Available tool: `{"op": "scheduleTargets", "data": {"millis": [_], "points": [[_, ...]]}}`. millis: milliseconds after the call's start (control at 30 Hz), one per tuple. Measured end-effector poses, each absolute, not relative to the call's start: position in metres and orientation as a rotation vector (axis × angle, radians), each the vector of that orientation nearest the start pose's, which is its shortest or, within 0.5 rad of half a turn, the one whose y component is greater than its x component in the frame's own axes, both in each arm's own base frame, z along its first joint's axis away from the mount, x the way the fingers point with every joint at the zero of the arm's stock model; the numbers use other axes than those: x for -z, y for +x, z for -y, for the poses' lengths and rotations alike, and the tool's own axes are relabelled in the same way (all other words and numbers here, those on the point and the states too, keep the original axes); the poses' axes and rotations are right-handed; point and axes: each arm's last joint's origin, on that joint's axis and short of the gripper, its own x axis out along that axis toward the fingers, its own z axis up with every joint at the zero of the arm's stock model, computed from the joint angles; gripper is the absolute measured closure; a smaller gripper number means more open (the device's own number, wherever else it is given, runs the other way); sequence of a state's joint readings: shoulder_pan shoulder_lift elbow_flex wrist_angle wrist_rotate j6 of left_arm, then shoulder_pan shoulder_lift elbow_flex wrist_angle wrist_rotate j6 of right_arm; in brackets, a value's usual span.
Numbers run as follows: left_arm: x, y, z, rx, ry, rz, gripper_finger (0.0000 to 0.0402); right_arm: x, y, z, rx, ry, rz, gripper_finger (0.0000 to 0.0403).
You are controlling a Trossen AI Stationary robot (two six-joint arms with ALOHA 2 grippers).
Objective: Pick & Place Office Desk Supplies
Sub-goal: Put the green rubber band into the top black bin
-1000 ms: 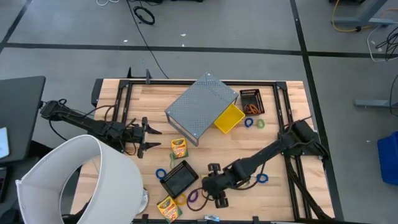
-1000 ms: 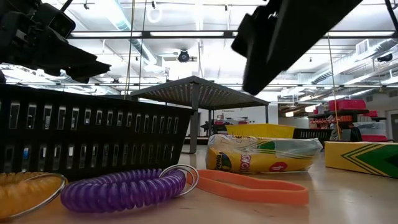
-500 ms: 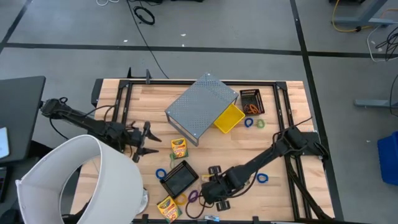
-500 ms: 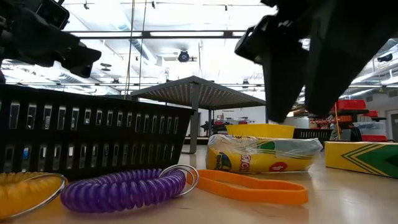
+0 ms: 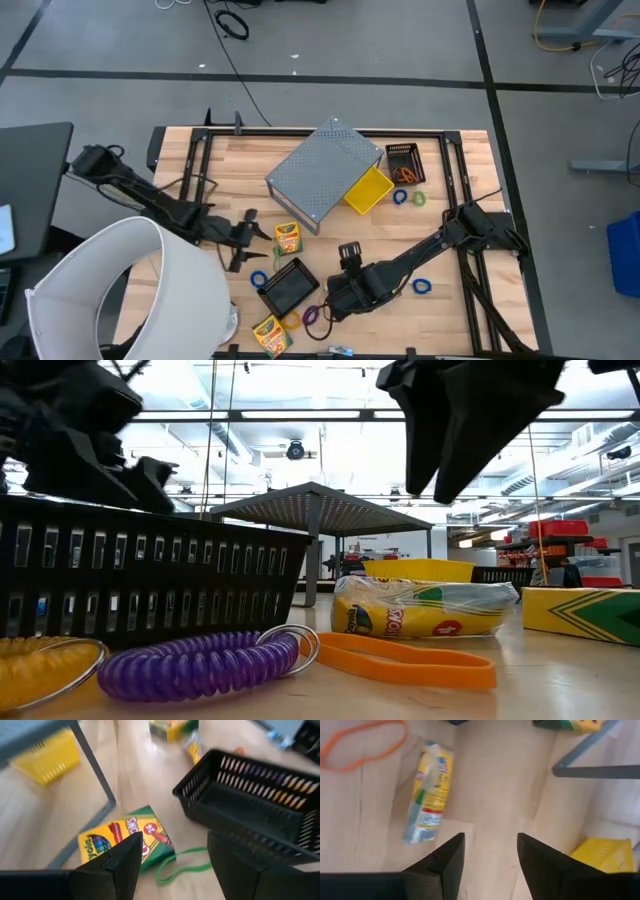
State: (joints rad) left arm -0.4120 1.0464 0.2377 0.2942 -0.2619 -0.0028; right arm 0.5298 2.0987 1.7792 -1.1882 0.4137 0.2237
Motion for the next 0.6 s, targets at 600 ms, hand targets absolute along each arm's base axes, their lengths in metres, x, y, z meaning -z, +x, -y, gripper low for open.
{"op": "scheduleTargets", "data": {"millis": [600], "points": [[-0.107,0.209,0.064,0.019,0.089,-0.806,0.0174,-0.223,0.358,-0.194,0.072,-0.509,-1.362,0.0215]]}}
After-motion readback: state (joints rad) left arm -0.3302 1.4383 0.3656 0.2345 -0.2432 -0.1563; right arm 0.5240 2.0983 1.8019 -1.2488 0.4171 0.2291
